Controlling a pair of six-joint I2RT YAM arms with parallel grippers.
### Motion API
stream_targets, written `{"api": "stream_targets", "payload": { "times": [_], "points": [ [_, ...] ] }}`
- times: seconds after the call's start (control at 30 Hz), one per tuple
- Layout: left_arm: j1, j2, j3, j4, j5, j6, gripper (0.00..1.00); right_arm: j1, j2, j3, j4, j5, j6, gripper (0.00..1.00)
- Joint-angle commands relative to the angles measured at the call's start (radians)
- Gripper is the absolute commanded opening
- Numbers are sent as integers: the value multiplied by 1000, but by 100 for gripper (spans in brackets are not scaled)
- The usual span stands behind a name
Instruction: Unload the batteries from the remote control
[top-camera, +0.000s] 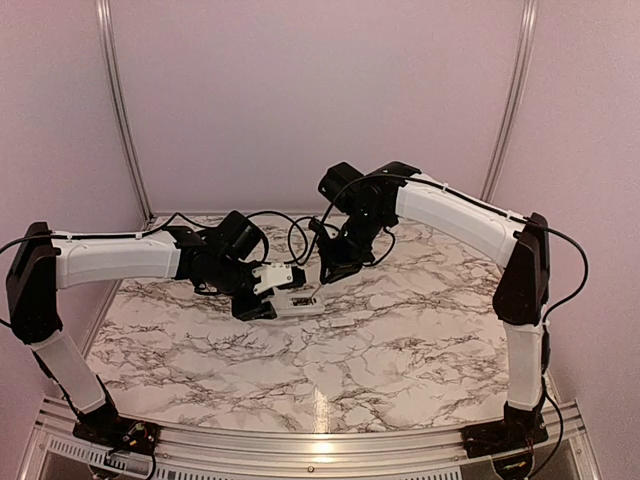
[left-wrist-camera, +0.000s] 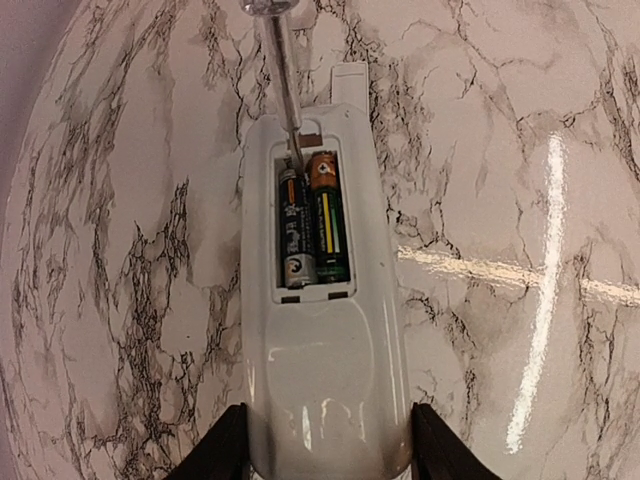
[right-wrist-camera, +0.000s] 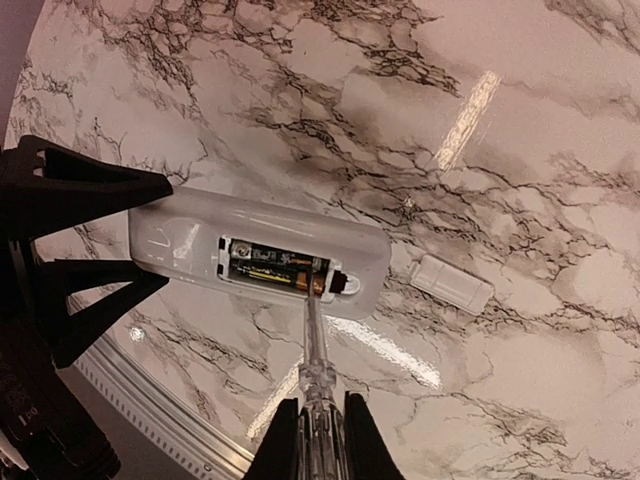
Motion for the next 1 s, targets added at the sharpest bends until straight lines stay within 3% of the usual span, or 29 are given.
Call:
{"api": "stream_targets", "payload": {
  "times": [0.0,0.5,0.97],
  "points": [
    [-1,-31,-1,15,25,4,17,12,-31,9,53,-34,-13,0],
    [-1,-45,-21,31,33,12,16,12,-42,-23,-22,56,-51,0],
    [-1,-57,-21,43,47,9,15,12,-76,-76,146,-81,-24,0]
  ]
}}
